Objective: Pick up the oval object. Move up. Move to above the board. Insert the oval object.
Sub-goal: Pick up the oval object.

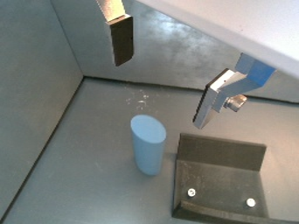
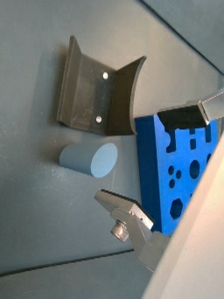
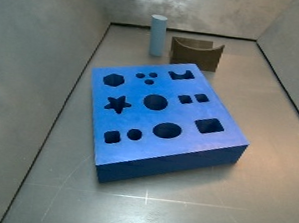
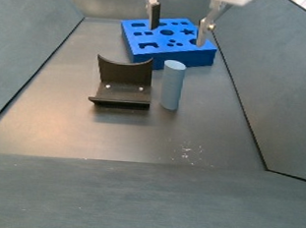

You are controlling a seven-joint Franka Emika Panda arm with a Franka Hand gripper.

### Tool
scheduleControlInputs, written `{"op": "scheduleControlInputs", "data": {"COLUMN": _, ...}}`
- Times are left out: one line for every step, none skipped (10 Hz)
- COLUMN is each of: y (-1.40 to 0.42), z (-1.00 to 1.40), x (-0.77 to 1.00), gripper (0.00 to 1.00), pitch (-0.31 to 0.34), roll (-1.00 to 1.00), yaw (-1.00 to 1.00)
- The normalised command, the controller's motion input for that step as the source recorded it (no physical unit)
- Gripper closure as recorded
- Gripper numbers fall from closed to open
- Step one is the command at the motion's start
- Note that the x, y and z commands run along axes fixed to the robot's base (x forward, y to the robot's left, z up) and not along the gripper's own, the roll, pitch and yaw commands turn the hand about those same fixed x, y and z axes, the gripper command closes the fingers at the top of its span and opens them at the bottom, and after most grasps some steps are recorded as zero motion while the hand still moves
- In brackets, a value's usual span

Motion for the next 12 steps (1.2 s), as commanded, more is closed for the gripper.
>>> {"op": "scheduleControlInputs", "data": {"y": -0.01, "z": -0.99, "x": 0.16, "gripper": 0.0, "pitch": -0.109, "roll": 0.0, "yaw": 0.23}}
{"op": "scheduleControlInputs", "data": {"y": -0.1, "z": -0.8, "x": 0.2, "gripper": 0.0, "pitch": -0.12, "roll": 0.0, "yaw": 0.03}}
{"op": "scheduleControlInputs", "data": {"y": -0.13, "z": -0.56, "x": 0.27, "gripper": 0.0, "pitch": -0.119, "roll": 0.0, "yaw": -0.02}}
{"op": "scheduleControlInputs", "data": {"y": -0.08, "z": -0.28, "x": 0.23, "gripper": 0.0, "pitch": -0.064, "roll": 0.0, "yaw": -0.03}}
{"op": "scheduleControlInputs", "data": {"y": 0.0, "z": -0.03, "x": 0.0, "gripper": 0.0, "pitch": 0.0, "roll": 0.03, "yaw": 0.0}}
{"op": "scheduleControlInputs", "data": {"y": -0.03, "z": -0.71, "x": -0.15, "gripper": 0.0, "pitch": -0.109, "roll": 0.14, "yaw": 0.0}}
{"op": "scheduleControlInputs", "data": {"y": -0.07, "z": -0.82, "x": -0.11, "gripper": 0.0, "pitch": -0.141, "roll": 0.11, "yaw": 0.0}}
{"op": "scheduleControlInputs", "data": {"y": -0.08, "z": -0.73, "x": -0.08, "gripper": 0.0, "pitch": -0.126, "roll": 0.1, "yaw": 0.0}}
{"op": "scheduleControlInputs", "data": {"y": 0.0, "z": -0.08, "x": 0.0, "gripper": 0.0, "pitch": -0.019, "roll": 0.0, "yaw": 0.0}}
{"op": "scheduleControlInputs", "data": {"y": 0.0, "z": -0.04, "x": 0.0, "gripper": 0.0, "pitch": 0.0, "roll": 0.0, "yaw": 0.0}}
{"op": "scheduleControlInputs", "data": {"y": 0.0, "z": -0.57, "x": -0.21, "gripper": 0.0, "pitch": -0.114, "roll": 0.1, "yaw": 0.0}}
{"op": "scheduleControlInputs", "data": {"y": 0.0, "z": -0.38, "x": -0.18, "gripper": 0.0, "pitch": -0.1, "roll": 0.04, "yaw": 0.0}}
